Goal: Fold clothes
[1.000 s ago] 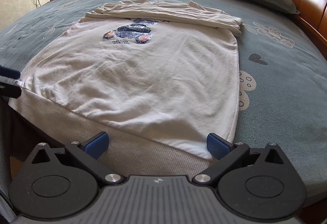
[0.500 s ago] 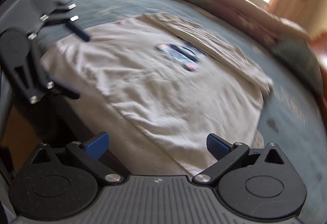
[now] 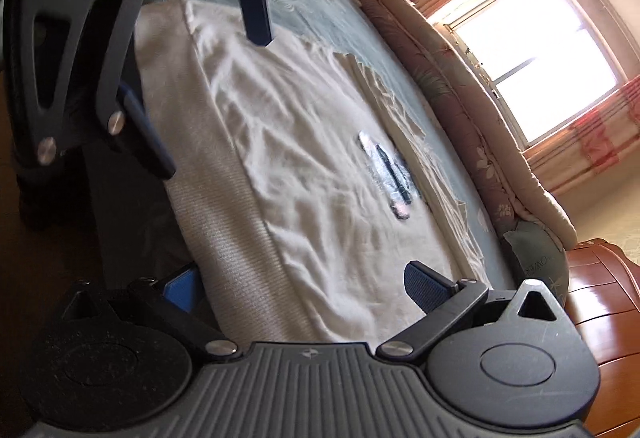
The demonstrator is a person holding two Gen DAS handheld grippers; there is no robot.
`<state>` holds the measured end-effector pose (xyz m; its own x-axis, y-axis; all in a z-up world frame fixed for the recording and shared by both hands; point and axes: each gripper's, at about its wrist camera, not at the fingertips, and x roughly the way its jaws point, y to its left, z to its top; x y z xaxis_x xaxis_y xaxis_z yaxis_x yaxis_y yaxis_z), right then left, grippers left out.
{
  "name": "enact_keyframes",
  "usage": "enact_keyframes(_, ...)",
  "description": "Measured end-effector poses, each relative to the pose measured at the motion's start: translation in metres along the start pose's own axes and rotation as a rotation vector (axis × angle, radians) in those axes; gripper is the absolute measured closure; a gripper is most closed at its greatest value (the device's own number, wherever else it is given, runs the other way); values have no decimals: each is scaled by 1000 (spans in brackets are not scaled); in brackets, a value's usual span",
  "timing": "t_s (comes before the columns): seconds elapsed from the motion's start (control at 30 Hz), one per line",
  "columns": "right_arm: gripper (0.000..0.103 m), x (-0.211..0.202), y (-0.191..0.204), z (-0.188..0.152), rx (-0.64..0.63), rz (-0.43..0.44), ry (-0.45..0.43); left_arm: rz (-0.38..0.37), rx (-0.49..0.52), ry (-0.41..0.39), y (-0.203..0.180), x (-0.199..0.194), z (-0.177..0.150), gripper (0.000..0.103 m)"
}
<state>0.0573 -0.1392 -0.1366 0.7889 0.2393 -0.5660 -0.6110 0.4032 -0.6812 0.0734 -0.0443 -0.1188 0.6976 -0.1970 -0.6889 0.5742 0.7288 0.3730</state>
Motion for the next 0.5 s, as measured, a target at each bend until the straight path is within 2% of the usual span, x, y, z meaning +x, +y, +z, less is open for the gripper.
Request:
enact_keyframes(0.2,0,-19,-12,6,9,-64,-46,-12,42,-15,-10,11,11,1)
enact_keyframes(0.3,0,-21,-21,8,37,-89,-54,13,48,-14,-11,19,16,1)
enact_keyframes(0.5,0,-21,-31,7,75,-87,-57,50,-17,-17,9,22,20,1)
